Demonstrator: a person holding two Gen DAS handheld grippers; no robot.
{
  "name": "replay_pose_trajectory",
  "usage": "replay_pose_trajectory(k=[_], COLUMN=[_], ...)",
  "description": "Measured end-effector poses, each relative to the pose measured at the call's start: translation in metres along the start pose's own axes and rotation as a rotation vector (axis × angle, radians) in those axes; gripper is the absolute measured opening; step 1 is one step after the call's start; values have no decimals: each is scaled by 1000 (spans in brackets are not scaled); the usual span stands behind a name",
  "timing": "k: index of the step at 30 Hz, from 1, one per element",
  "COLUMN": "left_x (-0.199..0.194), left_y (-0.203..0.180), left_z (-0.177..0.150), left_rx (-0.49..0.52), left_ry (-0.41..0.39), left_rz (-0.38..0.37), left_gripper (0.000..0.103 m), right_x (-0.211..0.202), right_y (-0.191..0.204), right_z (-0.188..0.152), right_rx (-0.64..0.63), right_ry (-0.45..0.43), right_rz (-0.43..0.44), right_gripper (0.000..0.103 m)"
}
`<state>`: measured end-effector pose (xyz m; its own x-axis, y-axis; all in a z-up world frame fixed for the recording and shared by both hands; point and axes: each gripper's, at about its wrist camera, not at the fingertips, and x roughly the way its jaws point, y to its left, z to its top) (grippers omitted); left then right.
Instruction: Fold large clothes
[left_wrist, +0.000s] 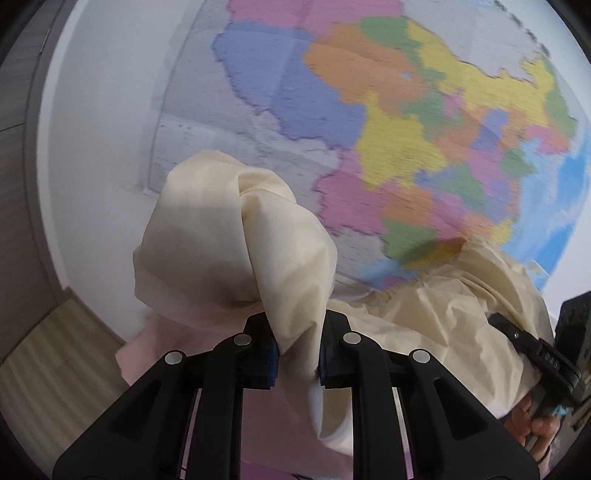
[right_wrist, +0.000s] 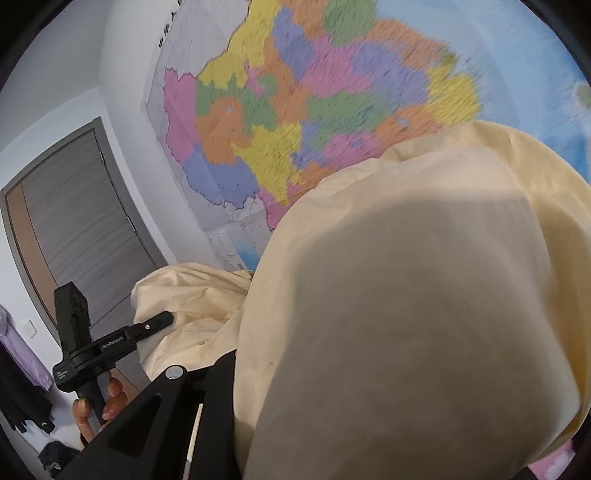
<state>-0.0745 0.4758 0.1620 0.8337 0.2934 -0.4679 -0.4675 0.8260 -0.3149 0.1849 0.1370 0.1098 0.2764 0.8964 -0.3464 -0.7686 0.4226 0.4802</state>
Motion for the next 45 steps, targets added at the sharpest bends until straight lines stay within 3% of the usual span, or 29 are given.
replay_pose_trajectory(k=[9, 14, 21, 30, 36, 40, 43, 45], left_x=[32, 50, 116, 120, 114, 96, 72, 54], left_y=[37, 63, 129, 146, 153, 151, 143, 133], left_z=[21, 17, -54, -71, -83, -85, -84, -83], left_rx=[-30, -10, -54, -79, -85, -58, -35, -24], left_ry=[-51, -114, 80, 129, 189, 167, 102, 57], left_rz=[130, 190, 313, 300, 316, 374, 420, 391], left_gripper=[15, 15, 17, 33, 57, 73, 74, 74], right_x=[63, 91, 135, 111, 79, 54, 35, 14], right_y=[13, 19, -13, -25, -42, -46, -38, -31], right_z=[-20, -46, -119, -132, -137, -132, -125, -119], right_rx=[17, -27, 32, 57, 108, 100, -2, -63], right_ry=[19, 50, 271, 363, 422, 456, 451, 414], right_rz=[58, 34, -39, 9, 61, 68, 31, 16], right_gripper=[16, 16, 19, 41, 54, 55, 54, 49])
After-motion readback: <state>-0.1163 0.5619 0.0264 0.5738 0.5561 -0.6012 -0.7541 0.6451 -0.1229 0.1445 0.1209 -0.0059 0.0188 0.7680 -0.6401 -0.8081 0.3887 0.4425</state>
